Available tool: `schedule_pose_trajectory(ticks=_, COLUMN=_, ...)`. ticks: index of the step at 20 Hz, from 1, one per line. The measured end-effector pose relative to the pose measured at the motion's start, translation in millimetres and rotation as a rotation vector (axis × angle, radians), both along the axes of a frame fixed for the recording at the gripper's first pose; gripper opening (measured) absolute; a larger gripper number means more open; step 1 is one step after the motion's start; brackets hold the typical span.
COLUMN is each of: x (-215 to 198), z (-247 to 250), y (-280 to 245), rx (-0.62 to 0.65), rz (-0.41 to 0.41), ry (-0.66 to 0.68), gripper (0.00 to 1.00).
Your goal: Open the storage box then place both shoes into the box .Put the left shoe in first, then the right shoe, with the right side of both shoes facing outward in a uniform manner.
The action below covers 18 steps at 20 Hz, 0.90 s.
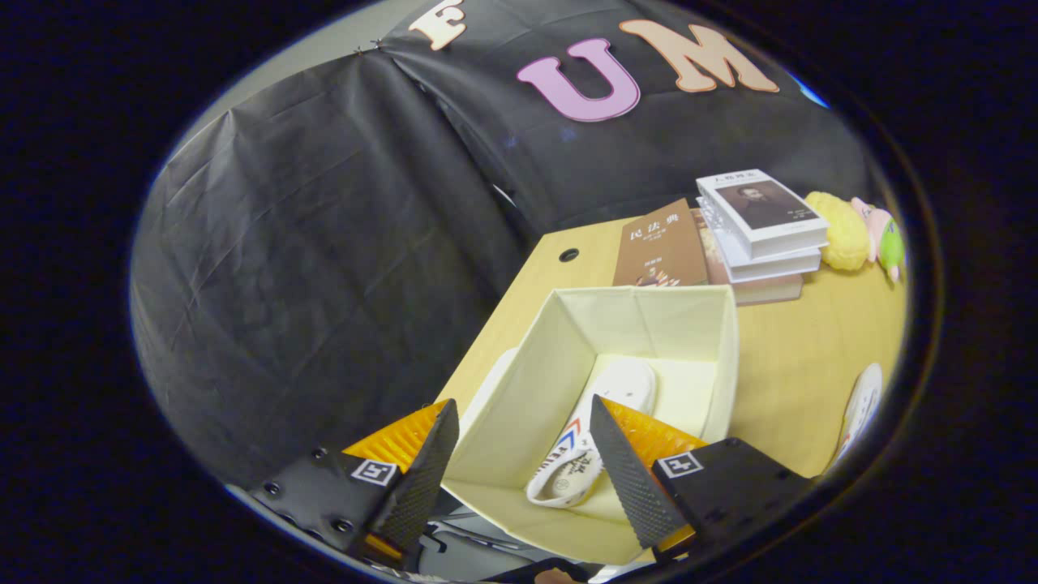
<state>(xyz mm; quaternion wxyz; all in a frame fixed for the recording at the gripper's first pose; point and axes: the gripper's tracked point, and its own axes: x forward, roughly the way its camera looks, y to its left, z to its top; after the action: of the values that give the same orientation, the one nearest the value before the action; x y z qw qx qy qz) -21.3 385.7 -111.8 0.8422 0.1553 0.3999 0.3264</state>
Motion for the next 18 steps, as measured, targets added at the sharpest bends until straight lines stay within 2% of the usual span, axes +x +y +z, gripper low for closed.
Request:
schedule_pose_trajectory(ticks=9, x=24, z=21, y=-136, rx=-0.073, rz=-0.095, ry=-0.132, gripper=1.00)
schedule_pose_trajectory(ticks=18, x=37, z=-1, y=-278, rx=-0.239, rz=-0.192, ry=-0.186, gripper=1.00)
